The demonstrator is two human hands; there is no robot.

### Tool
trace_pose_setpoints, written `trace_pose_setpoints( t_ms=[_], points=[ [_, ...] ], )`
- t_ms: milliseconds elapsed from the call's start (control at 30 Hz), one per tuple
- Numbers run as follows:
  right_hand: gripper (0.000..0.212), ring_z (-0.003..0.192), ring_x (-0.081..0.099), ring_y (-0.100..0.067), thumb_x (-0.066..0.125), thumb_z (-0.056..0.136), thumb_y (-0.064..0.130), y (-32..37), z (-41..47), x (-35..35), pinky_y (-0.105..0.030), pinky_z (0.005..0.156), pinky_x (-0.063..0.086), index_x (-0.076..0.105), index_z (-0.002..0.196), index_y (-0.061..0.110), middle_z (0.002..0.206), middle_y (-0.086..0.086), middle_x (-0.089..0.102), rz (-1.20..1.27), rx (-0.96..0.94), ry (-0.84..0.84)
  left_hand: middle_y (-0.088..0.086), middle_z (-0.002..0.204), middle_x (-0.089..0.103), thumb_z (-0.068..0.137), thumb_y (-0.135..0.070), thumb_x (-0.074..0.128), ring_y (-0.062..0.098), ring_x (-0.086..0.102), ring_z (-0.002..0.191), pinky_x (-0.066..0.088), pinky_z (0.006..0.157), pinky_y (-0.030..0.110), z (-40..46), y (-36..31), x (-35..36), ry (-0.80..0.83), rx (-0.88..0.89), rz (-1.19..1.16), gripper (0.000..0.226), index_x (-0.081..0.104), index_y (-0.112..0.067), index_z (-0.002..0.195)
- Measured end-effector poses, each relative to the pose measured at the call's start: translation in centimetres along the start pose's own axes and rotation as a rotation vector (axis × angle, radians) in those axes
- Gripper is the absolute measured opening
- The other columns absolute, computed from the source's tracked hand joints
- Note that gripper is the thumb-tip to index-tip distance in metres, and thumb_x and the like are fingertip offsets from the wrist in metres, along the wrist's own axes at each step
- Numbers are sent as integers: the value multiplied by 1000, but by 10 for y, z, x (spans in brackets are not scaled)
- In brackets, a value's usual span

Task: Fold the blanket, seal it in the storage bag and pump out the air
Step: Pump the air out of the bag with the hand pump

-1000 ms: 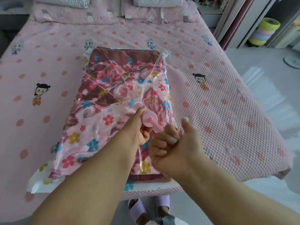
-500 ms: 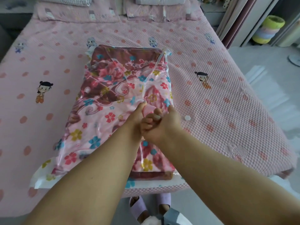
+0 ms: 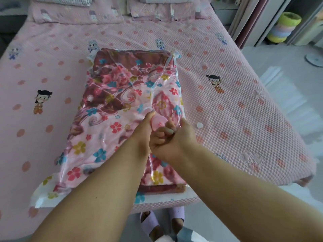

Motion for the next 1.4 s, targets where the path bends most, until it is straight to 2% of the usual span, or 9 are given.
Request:
trace_pose_setpoints(
  t_ms=[133,200,333,500,567,700,833,1133,1400],
  points=[
    [62,43,25,-10,37,90,59,-6,-39,-12,-18,42,16,28,45,17,44,5,23,59,171,-52,-5,45,52,82,-62,59,6,45,33,27,46,18,6,2,-6,-77,-37,-98,44,59,-18,80],
    [64,43,26,-11,34,91,61,0,-20,-7,-18,42,17,28,46,17,44,5,23,83,148,-58,-3,51,56,83,-63,57,7,48,37,33,43,16,6,2,-3,-73,-58,-72,48,64,-16,82],
    [63,41,26,-12,26,95,60,3,13,1,-16,43,19,30,47,19,44,5,26,-80,23,-112,-3,36,46,91,-59,45,3,44,28,33,32,7,2,6,4,70,-57,-47,66,55,-9,49],
    [62,43,25,-12,33,92,57,-16,-39,1,-18,43,18,27,45,17,45,3,22,119,169,6,2,72,52,87,-59,53,13,49,58,37,55,24,5,0,-10,-50,-19,-70,45,57,-15,87],
    [65,43,26,-12,30,92,61,-6,-22,0,-18,43,17,27,45,17,44,4,23,115,142,-24,2,68,58,86,-64,52,13,53,53,41,49,22,5,0,-9,-55,-33,-8,52,62,-13,90],
    [65,39,28,-13,23,94,63,1,27,14,-17,40,22,30,47,18,43,4,29,97,92,-96,-3,37,53,97,-58,36,2,50,31,39,36,9,1,-2,2,105,-30,20,73,63,-9,50],
    [57,44,24,-12,30,93,55,-8,-14,1,-19,45,16,27,49,19,46,5,22,109,128,64,-1,41,49,88,-62,49,10,41,29,26,33,13,6,0,-5,-30,-19,-32,52,58,-11,79],
    [62,41,28,-13,28,95,58,5,31,13,-19,43,19,32,47,19,43,5,29,17,19,-57,-5,32,47,99,-48,38,2,43,25,32,35,8,-1,-9,3,55,9,-48,65,58,-11,50],
    [64,41,25,-12,30,92,62,3,-4,-3,-16,43,17,29,46,18,43,5,23,177,149,-40,-3,43,55,87,-59,56,7,48,32,35,36,16,-9,-1,1,-67,-19,-24,45,58,-15,76]
  ],
)
Point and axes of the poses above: each hand's wrist, its own z-axis towards the middle knuckle, its own x-axis out of the palm, y = z × x, the point moved 3 cm from there along z, towards the middle knuckle
